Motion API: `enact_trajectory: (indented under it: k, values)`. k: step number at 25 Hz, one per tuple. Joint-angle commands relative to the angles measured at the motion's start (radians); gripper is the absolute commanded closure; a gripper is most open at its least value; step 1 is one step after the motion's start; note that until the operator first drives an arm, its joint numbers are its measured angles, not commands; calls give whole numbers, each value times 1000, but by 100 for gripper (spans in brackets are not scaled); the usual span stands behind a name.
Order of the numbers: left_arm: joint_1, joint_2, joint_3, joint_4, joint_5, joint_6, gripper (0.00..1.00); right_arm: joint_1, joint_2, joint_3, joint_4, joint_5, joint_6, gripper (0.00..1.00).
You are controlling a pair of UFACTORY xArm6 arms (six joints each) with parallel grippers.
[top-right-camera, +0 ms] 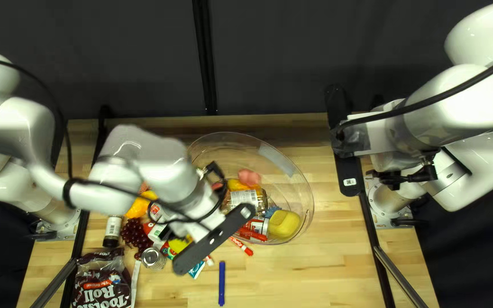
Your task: Pick up trash and place into trash bin
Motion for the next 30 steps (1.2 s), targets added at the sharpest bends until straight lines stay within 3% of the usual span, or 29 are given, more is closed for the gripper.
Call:
enact_trajectory:
  k: [1, 5, 11, 17, 20, 24, 26, 30]
  values:
    - [-29, 54, 53, 3, -99, -20, 0, 0, 0, 0, 0, 0, 0, 0]
    - [10, 139, -6, 67, -64, -51, 0, 0, 0, 0, 0, 0, 0, 0]
    - [118, 307, -182, 142, 66, -54, 0, 0, 0, 0, 0, 0, 0, 0]
    - [200, 369, -314, 174, 165, 6, 0, 0, 0, 0, 0, 0, 0, 0]
    - [196, 320, -250, 160, 150, 29, 0, 0, 0, 0, 0, 0, 0, 0]
    - [201, 200, -44, 124, 69, 108, 0, 0, 0, 0, 0, 0, 0, 0]
    - [214, 180, 15, 126, 44, 144, 0, 0, 0, 0, 0, 0, 0, 0]
    - [243, 182, 60, 126, 17, 198, 0, 0, 0, 0, 0, 0, 0, 0]
